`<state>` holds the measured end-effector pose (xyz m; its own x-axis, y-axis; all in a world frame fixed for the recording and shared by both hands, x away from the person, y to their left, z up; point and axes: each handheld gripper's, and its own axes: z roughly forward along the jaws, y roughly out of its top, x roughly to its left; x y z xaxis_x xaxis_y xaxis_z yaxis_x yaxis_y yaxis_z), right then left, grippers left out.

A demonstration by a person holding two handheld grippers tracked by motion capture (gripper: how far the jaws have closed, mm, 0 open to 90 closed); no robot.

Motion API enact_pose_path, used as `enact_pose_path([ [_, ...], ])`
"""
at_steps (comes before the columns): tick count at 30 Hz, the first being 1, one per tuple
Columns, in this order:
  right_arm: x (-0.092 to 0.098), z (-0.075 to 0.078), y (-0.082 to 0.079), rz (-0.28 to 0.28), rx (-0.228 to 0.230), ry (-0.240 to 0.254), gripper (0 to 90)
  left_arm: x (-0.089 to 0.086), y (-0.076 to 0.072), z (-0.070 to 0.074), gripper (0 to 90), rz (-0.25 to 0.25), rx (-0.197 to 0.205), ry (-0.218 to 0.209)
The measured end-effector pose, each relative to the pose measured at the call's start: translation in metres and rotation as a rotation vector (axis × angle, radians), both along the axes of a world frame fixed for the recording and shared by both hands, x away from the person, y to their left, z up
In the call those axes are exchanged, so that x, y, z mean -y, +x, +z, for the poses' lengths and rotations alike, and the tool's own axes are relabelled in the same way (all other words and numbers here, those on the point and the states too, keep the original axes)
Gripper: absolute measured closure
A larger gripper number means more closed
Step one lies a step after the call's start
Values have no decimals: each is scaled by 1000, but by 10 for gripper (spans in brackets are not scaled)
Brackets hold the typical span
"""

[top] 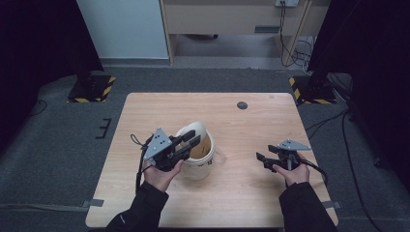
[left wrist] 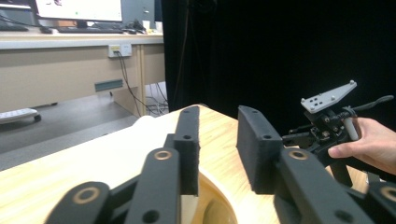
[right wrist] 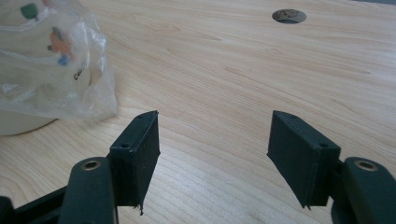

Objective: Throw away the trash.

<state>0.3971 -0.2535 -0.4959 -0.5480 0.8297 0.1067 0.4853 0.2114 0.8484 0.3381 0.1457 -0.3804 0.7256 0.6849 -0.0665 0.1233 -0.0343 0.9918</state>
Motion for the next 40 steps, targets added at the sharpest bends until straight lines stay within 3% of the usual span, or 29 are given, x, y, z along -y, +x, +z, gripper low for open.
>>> enact_pose_path([
  [5,3,-1,1,-12,-11,-10,332,-25,-12,-2,610,53,3,2],
  [9,5,-2,1,-18,-15,-23,316,-49,-18,-13,531,104,-48,-5],
  [12,7,-4,2,-29,-19,-39,300,-65,-20,-28,478,133,-98,14],
  [18,12,-7,5,-53,-42,-59,283,-90,-13,-64,330,205,-235,114],
  [21,16,-9,6,-66,-48,-66,268,-98,-4,-82,274,226,-312,201],
  [25,21,-12,8,-88,-65,-78,252,-105,6,-101,239,224,-380,291],
  [32,34,-19,12,-132,-107,-101,209,-111,19,-122,185,209,-486,358],
  [40,40,-27,16,-163,-156,-132,183,-126,30,-138,149,244,-539,397],
])
